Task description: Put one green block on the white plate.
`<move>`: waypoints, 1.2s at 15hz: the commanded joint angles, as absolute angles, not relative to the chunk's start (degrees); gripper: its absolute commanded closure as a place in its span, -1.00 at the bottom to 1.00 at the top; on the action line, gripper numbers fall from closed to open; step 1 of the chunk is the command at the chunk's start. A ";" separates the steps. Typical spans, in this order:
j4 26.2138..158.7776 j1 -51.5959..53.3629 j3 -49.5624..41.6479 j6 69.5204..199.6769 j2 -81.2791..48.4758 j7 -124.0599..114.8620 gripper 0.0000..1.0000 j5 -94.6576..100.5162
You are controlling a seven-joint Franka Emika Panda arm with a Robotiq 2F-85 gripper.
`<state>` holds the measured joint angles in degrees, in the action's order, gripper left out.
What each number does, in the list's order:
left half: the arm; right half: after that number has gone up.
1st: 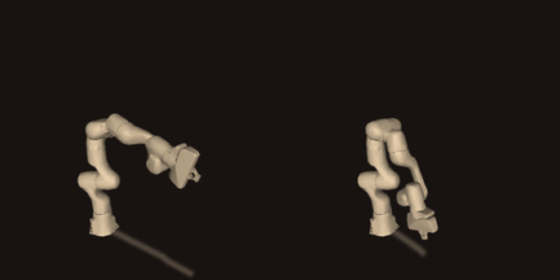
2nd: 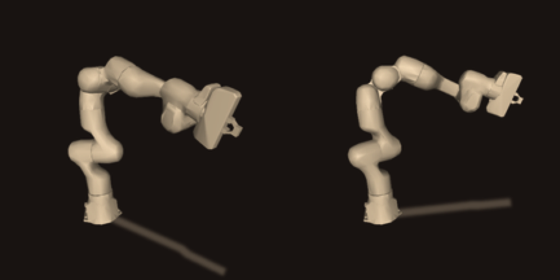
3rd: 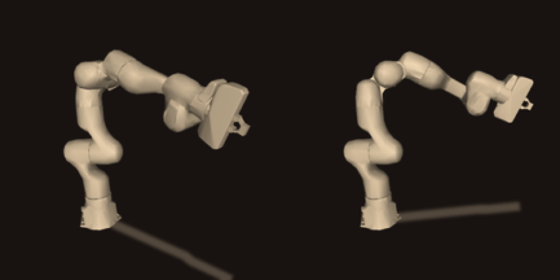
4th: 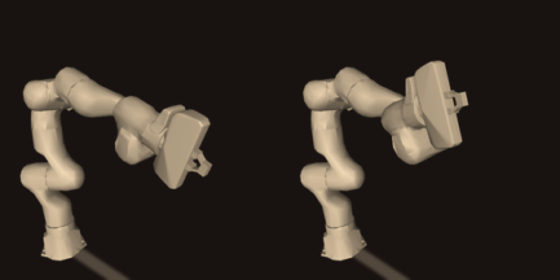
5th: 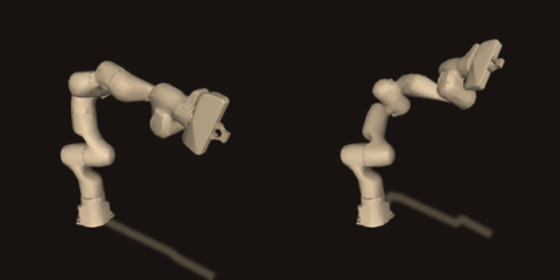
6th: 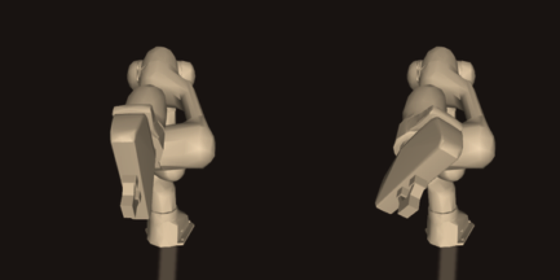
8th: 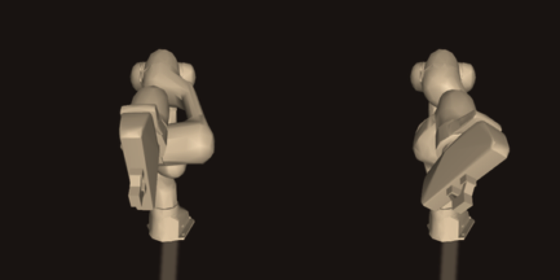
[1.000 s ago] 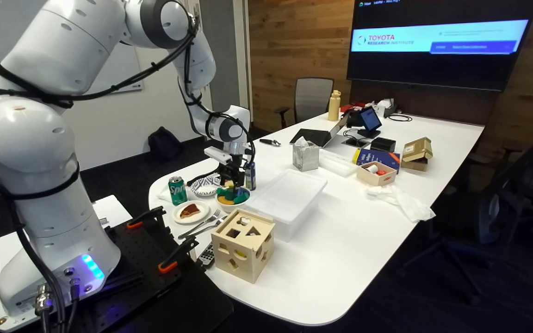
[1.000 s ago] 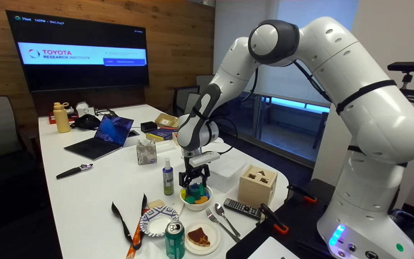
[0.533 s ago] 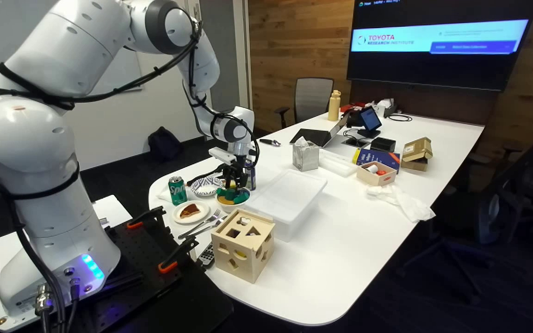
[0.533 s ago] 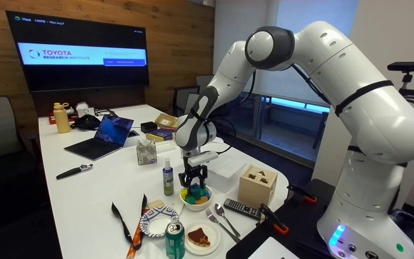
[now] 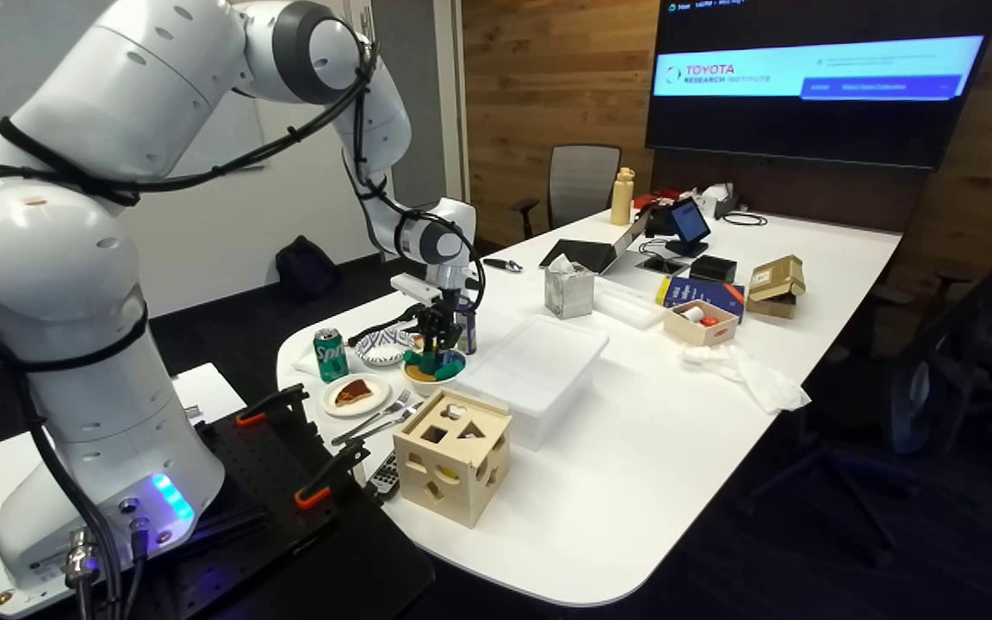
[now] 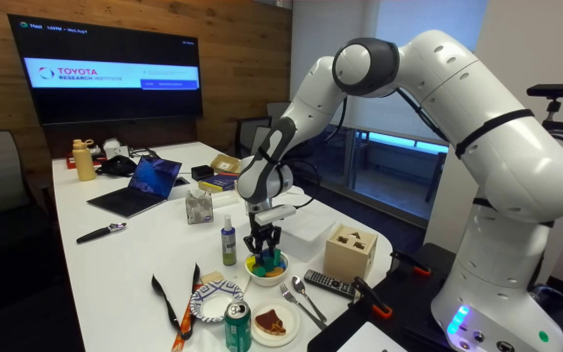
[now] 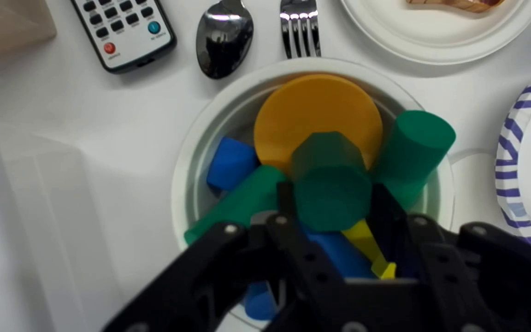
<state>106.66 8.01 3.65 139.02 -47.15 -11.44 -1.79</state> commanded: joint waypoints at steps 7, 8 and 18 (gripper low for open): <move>117.15 9.82 2.94 141.18 -35.44 -14.37 0.65 -2.52; 119.63 10.27 2.59 142.40 -33.38 -15.64 0.65 -2.47; 130.44 23.42 -3.37 154.25 -29.03 -28.37 0.65 9.71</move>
<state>129.45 18.72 -0.26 152.95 -29.50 -25.27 5.21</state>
